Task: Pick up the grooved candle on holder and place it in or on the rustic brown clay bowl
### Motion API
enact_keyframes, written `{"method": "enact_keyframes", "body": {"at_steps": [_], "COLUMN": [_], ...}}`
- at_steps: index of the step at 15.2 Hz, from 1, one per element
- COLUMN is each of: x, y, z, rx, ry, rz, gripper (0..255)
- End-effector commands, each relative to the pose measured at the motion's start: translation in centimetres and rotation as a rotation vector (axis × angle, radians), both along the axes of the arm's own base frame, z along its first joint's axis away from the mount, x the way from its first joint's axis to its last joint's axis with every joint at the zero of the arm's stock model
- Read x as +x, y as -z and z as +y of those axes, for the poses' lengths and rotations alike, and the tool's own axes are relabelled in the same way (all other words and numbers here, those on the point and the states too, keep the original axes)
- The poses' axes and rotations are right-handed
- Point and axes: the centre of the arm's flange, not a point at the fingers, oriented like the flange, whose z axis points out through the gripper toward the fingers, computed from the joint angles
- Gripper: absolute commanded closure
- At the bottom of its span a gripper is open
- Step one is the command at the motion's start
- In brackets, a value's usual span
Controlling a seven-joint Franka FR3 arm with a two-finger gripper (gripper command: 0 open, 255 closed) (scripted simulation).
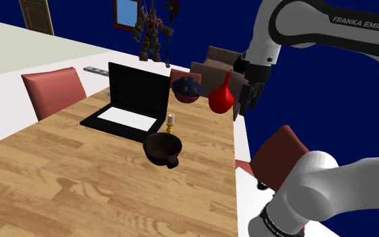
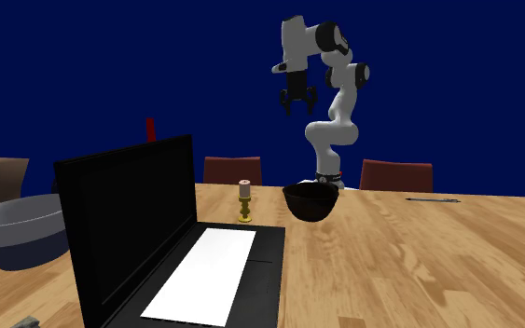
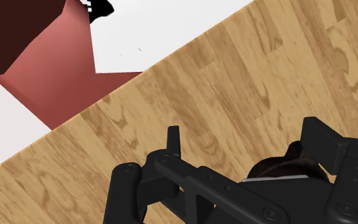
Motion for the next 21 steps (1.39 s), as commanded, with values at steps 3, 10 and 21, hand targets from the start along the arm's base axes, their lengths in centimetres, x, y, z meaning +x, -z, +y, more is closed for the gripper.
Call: {"method": "enact_keyframes", "body": {"at_steps": [3, 10, 21], "x": [2.1, 9.7, 21.9], "y": [1.4, 6.1, 13.3], "z": [0.3, 1.2, 2.2], "rx": [-0.005, -0.023, -0.052], "ry": [0.003, 0.013, 0.029], "rz": [-0.005, -0.024, -0.054], "gripper": [0, 0, 0]}}
